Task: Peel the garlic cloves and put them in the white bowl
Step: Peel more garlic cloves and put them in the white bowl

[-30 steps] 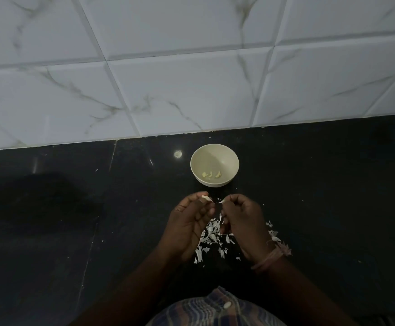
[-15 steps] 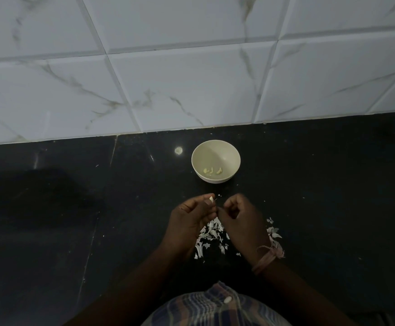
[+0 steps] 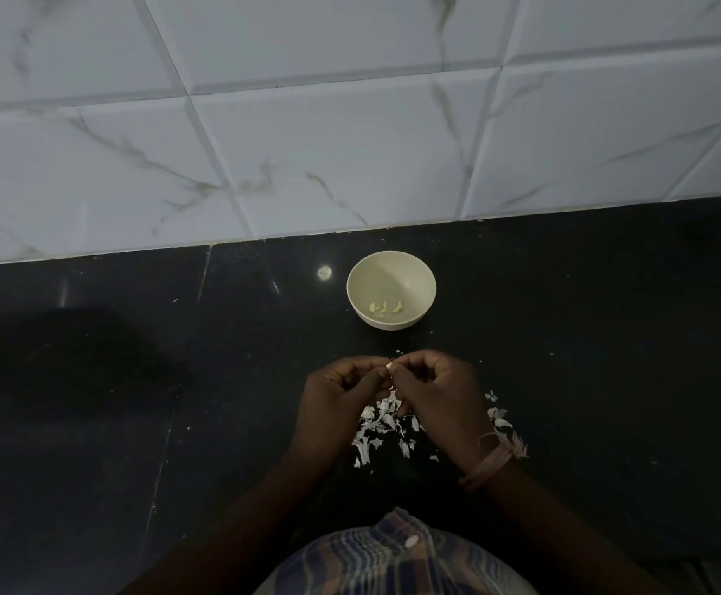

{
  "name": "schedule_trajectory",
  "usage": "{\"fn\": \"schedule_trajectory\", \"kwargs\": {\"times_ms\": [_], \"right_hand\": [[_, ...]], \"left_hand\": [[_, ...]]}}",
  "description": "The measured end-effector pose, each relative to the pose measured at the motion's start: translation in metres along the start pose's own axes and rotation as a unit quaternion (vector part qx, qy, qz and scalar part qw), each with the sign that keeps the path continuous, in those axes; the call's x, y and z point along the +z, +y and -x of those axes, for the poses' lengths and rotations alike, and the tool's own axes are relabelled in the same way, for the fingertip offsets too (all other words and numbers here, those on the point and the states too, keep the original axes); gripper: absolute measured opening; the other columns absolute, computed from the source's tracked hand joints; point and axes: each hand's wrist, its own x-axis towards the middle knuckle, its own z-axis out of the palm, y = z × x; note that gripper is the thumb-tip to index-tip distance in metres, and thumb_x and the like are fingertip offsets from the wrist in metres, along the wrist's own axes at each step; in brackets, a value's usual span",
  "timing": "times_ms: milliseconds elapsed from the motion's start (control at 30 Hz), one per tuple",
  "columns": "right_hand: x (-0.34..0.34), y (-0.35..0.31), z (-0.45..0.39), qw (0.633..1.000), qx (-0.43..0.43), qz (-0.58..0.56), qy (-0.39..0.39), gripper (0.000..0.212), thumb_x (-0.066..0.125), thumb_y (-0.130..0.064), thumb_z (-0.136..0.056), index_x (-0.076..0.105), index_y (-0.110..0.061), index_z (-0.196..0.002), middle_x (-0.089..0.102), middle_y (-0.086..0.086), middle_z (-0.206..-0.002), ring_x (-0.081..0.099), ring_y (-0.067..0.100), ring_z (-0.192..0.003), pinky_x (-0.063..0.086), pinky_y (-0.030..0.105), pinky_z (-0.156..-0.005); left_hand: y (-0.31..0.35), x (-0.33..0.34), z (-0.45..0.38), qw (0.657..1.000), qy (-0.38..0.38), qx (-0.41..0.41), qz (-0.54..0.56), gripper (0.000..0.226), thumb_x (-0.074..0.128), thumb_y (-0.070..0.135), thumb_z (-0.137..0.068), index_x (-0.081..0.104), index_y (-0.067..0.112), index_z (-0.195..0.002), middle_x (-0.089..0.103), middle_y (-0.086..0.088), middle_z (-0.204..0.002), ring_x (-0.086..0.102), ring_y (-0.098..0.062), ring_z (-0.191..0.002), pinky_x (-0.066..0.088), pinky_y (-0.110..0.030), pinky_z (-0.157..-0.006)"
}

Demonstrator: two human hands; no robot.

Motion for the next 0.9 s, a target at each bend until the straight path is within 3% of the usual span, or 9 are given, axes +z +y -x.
{"fn": "schedule_trajectory", "kwargs": {"times_ms": [133,433,533,733,900], "right_hand": [[-0.001,-0.003,0.001,1.0,0.01,-0.015,-0.016,0.006,0.07,-0.013,-0.09,0.073,-0.012,-0.085,0.071,0.002,-0.065,0.063,0.016,-0.048,0.049,0.024,-0.048],[-0.004,0.001,0.001,0.999,-0.026,0.041,-0.014,0.007,0.074,-0.018,-0.086,0.071,-0.018,-0.08,0.068,0.001,-0.063,0.064,0.014,-0.053,0.049,0.026,-0.051],[-0.005,-0.002,0.002,0.999,-0.032,0.019,-0.023,0.005,0.073,-0.012,-0.087,0.072,-0.012,-0.082,0.069,0.003,-0.062,0.063,0.015,-0.048,0.048,0.023,-0.047],[-0.005,0.0,-0.001,0.999,-0.017,0.001,-0.033,0.006,0.072,-0.008,-0.085,0.07,-0.01,-0.08,0.067,0.006,-0.06,0.062,0.021,-0.046,0.048,0.028,-0.047],[-0.007,-0.004,-0.004,0.999,-0.01,-0.041,-0.019,0.007,0.073,-0.005,-0.084,0.068,-0.008,-0.08,0.063,0.005,-0.062,0.058,0.019,-0.047,0.047,0.028,-0.045]], "left_hand": [[0.005,-0.004,0.0,0.999,-0.022,0.029,-0.04,0.011,0.07,0.009,-0.094,0.08,0.014,-0.097,0.079,-0.005,-0.088,0.074,-0.017,-0.08,0.056,-0.026,-0.072],[0.017,-0.017,-0.01,0.989,-0.101,0.026,-0.102,0.011,0.07,0.015,-0.095,0.081,0.016,-0.096,0.078,-0.009,-0.087,0.073,-0.021,-0.08,0.059,-0.037,-0.077],[0.019,-0.018,-0.014,0.993,-0.1,-0.002,-0.07,0.011,0.07,0.008,-0.094,0.079,0.006,-0.099,0.077,-0.016,-0.089,0.071,-0.017,-0.079,0.058,-0.026,-0.074],[0.018,-0.017,-0.018,0.993,-0.099,-0.051,-0.034,0.011,0.072,0.008,-0.092,0.078,0.003,-0.101,0.077,-0.019,-0.093,0.073,-0.023,-0.083,0.06,-0.028,-0.077],[0.014,-0.002,-0.009,0.99,-0.062,-0.071,0.108,0.018,0.072,0.007,-0.086,0.075,-0.001,-0.102,0.076,-0.022,-0.101,0.074,-0.025,-0.09,0.059,-0.027,-0.079]]}}
